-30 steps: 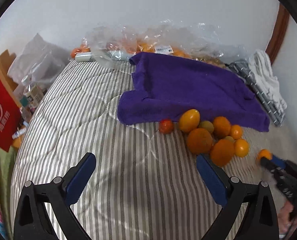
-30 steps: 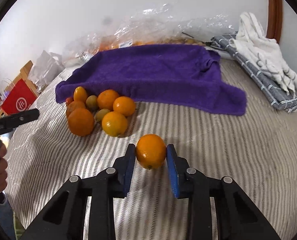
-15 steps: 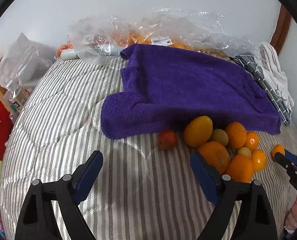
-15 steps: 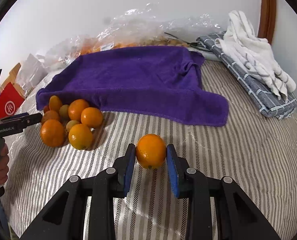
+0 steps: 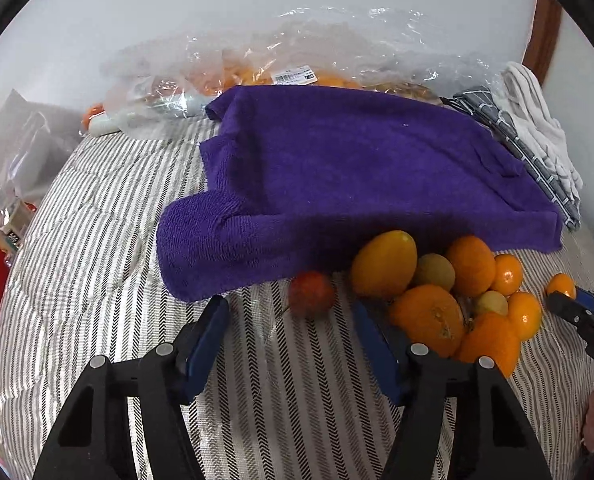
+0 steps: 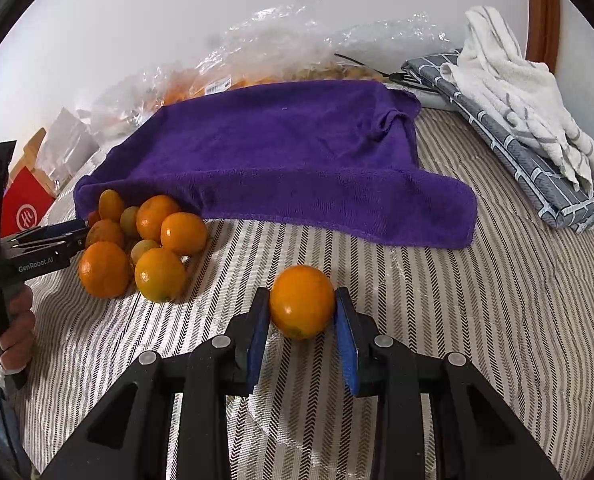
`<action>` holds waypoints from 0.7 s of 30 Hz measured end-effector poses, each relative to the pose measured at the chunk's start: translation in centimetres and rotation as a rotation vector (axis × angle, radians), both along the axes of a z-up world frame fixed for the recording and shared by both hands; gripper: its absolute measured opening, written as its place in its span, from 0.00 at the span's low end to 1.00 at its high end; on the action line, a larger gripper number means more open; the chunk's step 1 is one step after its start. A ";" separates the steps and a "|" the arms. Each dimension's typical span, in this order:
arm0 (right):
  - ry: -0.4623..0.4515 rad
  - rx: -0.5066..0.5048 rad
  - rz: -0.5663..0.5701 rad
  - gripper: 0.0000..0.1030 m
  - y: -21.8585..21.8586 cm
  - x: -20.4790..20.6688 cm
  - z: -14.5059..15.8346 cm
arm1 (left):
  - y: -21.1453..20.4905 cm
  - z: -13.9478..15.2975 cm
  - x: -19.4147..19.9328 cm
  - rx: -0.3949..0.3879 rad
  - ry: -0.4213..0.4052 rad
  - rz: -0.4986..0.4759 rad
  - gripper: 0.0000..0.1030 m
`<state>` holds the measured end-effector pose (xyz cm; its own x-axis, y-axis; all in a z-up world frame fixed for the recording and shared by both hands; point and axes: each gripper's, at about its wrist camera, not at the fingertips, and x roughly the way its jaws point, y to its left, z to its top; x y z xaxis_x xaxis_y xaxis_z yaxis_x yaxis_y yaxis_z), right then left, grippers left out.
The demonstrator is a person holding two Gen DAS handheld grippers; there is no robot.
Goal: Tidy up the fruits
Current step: 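Grasp a small red tangerine with the left gripper while the right gripper lifts its orange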
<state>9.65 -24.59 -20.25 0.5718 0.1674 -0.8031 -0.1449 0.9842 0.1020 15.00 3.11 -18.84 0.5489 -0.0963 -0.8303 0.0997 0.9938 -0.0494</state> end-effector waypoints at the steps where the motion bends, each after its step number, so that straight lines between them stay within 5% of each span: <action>1: 0.000 -0.002 0.000 0.32 0.0 0.0 0.0 | 0.1 0.0 0.0 -0.008 -0.002 0.002 0.61; 5: -0.002 -0.030 0.011 0.32 0.4 0.1 0.0 | 0.3 0.2 -0.2 -0.049 -0.015 -0.010 0.56; 12: -0.002 -0.003 0.018 0.32 0.1 0.1 -0.1 | 0.3 0.2 -0.1 -0.117 -0.022 -0.031 0.22; 21: -0.005 0.002 0.013 0.31 0.0 0.0 -0.1 | 1.2 1.2 -0.8 -0.195 -0.093 -0.014 0.22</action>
